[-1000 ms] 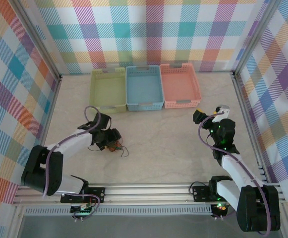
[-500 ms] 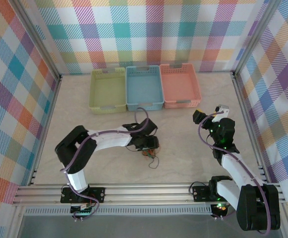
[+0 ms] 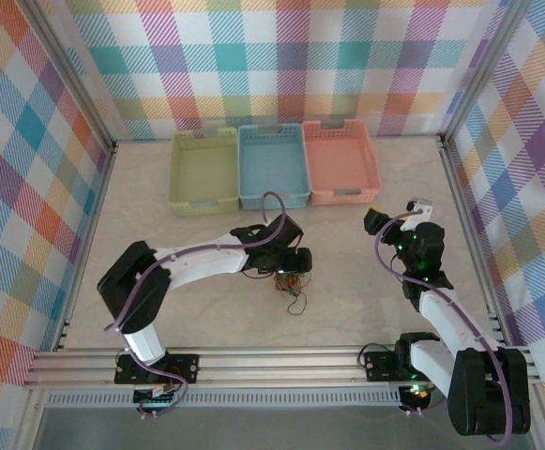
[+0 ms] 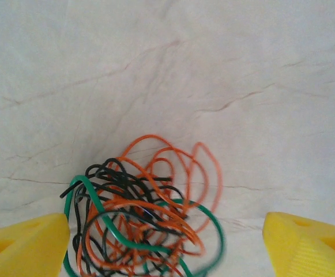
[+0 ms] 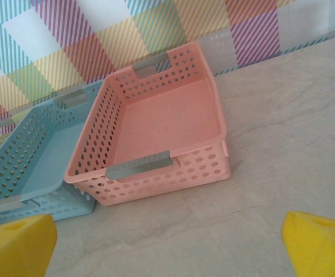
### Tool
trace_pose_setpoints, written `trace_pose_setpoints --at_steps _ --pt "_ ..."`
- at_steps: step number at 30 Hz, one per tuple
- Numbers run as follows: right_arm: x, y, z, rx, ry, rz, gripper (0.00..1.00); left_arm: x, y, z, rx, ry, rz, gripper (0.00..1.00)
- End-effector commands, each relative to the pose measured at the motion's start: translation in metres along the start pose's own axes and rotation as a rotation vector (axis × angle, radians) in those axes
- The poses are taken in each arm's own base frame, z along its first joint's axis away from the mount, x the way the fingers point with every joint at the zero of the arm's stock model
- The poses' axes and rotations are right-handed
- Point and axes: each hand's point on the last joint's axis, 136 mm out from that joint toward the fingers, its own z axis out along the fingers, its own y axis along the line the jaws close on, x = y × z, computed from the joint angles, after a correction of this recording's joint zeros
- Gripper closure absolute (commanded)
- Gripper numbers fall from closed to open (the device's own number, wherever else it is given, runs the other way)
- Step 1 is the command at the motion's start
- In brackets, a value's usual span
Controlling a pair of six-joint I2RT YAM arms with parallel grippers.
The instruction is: Untangle the cables
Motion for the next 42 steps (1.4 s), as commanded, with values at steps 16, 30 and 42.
trace_pose_setpoints --at_steps 16,30,42 --pt "-0.015 0.025 -0.008 -0.069 0.070 0.316 0.18 0.001 0.056 -0.113 0.096 -0.193 0.059 0.19" --pt "0.115 0.097 -0.015 -0.373 0.883 0.617 0.35 0.031 0.037 -0.046 0.205 0.034 0.016 0.28" --pt "0.176 0.122 -0.018 -0.316 1.194 0.615 0.49 0.032 0.035 -0.016 0.172 0.088 -0.008 0.33"
